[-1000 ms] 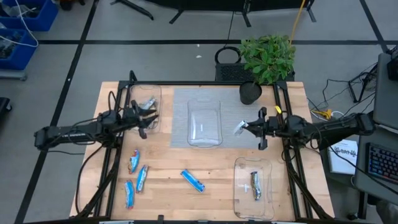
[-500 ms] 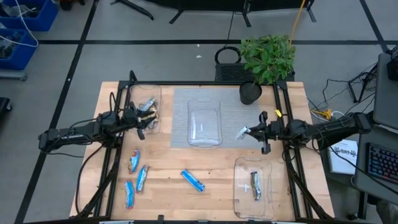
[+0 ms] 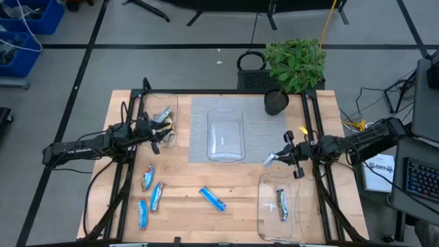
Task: Pick and place Granola Bars by type
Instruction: Put the blue granola bar into the bottom right transparent bin
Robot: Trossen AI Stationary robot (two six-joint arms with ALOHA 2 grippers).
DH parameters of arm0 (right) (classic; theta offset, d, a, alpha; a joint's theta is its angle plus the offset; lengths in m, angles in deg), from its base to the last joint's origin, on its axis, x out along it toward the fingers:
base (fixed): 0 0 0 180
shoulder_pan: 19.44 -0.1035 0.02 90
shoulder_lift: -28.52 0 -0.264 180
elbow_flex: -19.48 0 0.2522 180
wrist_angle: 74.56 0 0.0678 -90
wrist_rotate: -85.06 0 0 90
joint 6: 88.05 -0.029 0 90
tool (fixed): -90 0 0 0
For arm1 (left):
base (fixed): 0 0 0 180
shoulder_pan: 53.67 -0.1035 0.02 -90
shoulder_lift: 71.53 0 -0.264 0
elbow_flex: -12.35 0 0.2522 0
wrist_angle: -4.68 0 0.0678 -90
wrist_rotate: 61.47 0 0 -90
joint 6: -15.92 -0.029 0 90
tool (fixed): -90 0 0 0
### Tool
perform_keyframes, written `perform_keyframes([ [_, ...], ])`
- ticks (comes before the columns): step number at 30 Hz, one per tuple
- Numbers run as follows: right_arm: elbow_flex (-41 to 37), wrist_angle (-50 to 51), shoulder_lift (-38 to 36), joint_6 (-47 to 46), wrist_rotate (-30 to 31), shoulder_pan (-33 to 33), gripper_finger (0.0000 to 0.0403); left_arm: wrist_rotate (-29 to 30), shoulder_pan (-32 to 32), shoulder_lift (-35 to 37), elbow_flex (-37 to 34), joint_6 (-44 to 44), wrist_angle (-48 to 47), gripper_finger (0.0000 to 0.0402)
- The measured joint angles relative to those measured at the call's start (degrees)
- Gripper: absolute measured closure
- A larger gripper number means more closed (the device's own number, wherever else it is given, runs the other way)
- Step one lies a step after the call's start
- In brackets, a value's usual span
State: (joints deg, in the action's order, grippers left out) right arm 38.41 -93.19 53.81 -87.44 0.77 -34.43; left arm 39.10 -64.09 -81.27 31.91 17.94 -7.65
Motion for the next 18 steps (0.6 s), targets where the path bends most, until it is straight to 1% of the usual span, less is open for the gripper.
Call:
perform_keyframes([
  [6, 0.0, 2.82, 0.0, 0.42, -0.05, -2.72, 0.0395, 0.0, 0.0, 0.0, 0.0, -0.04, 0.0, 0.0275],
  [10, 0.0, 4.4, 0.02, -0.65, -3.19, -4.39, 0.0394, 0.0, 0.0, 0.0, 0.01, -0.04, 0.02, 0.0275],
  [18, 0.02, 3.48, 0.0, 1.03, -5.11, -7.81, 0.0396, 0.0, 0.0, 0.0, 0.02, -0.35, 0.04, 0.0275],
])
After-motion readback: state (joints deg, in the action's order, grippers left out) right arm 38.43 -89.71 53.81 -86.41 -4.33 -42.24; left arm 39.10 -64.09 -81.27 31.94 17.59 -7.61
